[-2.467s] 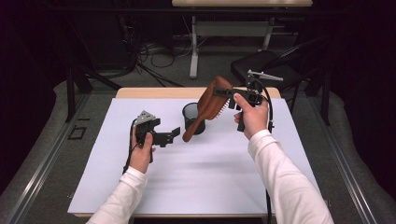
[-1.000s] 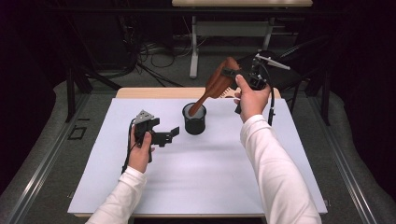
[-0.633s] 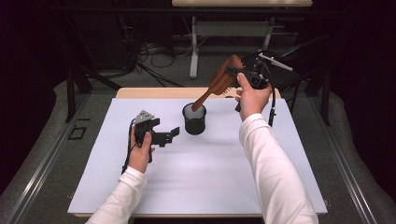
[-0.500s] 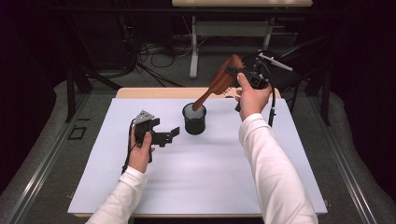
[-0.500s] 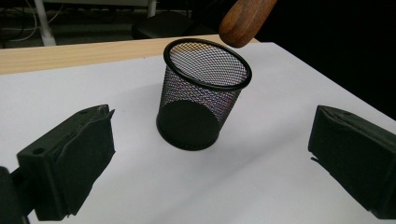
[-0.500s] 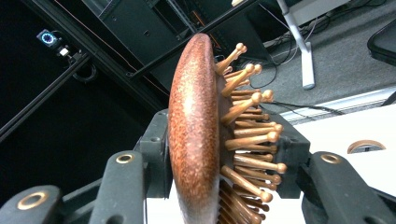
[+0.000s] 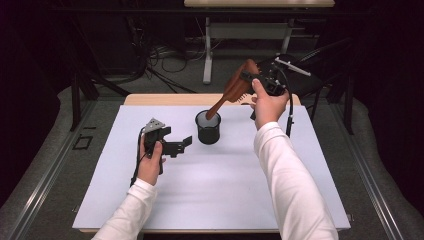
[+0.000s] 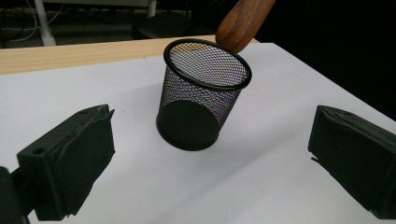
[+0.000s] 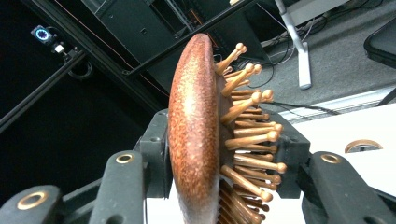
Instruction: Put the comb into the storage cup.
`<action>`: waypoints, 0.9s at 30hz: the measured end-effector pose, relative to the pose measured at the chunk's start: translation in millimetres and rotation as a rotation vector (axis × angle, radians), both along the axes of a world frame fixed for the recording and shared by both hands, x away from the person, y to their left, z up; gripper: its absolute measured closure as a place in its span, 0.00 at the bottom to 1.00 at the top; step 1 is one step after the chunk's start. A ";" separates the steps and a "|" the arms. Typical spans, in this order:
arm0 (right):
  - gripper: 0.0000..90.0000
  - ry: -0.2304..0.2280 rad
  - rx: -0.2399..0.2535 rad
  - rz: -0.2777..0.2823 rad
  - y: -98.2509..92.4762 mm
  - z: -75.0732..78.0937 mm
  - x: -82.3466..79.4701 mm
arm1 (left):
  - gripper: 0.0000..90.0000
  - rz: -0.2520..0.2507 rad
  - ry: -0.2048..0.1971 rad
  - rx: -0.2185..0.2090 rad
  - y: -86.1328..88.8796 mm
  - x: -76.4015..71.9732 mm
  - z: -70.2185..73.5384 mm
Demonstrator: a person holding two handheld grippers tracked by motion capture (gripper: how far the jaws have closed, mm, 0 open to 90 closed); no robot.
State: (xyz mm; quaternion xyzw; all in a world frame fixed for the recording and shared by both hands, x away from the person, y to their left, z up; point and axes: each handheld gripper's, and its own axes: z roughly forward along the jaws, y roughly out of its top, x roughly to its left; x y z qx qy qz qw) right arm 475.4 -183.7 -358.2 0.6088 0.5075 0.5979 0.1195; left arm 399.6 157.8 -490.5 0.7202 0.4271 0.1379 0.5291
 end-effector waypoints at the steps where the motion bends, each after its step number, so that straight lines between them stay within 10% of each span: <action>1: 0.56 0.002 -0.001 0.002 0.7 -0.2 0.1 | 0.01 0.000 0.000 0.000 0.0 0.1 -0.1; 27: 0.56 0.022 -0.049 -0.010 21.9 -19.4 11.8 | 0.01 0.015 0.002 -0.014 6.9 0.8 1.5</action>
